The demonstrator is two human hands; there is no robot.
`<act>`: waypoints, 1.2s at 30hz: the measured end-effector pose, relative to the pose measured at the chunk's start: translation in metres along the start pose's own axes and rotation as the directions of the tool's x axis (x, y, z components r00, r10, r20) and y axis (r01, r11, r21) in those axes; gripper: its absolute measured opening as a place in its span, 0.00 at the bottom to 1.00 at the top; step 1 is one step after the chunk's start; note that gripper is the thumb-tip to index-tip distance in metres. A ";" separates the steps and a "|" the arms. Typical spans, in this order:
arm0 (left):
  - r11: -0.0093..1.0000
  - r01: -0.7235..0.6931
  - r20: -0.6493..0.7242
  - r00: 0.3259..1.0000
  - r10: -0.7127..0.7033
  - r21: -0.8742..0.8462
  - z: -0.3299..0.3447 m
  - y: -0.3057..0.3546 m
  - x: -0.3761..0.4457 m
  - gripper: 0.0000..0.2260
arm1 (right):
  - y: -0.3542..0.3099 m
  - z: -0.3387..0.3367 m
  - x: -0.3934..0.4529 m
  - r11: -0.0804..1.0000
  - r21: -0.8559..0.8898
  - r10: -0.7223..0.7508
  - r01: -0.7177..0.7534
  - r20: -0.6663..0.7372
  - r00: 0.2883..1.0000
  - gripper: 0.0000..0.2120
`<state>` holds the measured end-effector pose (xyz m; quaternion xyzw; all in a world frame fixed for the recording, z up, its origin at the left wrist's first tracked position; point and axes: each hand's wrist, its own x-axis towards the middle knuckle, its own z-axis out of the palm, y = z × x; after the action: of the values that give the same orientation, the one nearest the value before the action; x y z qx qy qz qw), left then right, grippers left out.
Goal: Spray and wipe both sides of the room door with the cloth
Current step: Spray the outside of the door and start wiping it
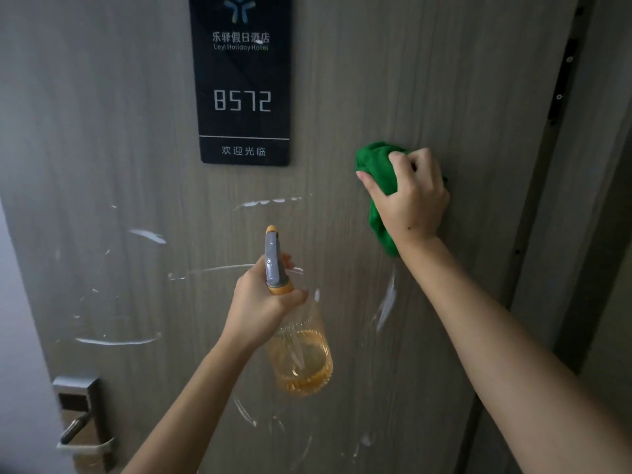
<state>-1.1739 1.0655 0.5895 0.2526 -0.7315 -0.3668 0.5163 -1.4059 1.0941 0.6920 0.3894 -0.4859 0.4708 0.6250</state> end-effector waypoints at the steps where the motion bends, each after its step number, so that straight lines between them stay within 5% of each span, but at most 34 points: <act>1: 1.000 -0.001 -0.006 1.000 0.001 -0.003 0.000 -0.001 0.001 0.17 | 0.000 0.000 -0.001 1.000 -0.001 0.001 -0.001 -0.001 1.000 0.21; 14: 0.989 0.137 -0.062 0.988 -0.141 -0.061 -0.023 -0.041 -0.047 0.16 | -0.015 -0.007 -0.001 0.998 -0.005 0.067 -0.067 0.018 0.998 0.14; 21: 0.965 0.262 0.004 0.965 -0.262 0.012 -0.036 -0.082 -0.075 0.17 | -0.049 -0.013 -0.092 0.981 0.080 -0.187 0.177 0.152 0.971 0.15; 36: 0.980 0.196 -0.011 0.980 -0.197 -0.029 -0.021 -0.088 -0.067 0.16 | -0.053 -0.014 -0.104 0.987 0.028 -0.162 0.159 0.167 0.973 0.16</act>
<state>-1.1322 1.0566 0.4851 0.3189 -0.6942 -0.4245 0.4860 -1.3605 1.0719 0.5863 0.4702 -0.5007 0.3876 0.6148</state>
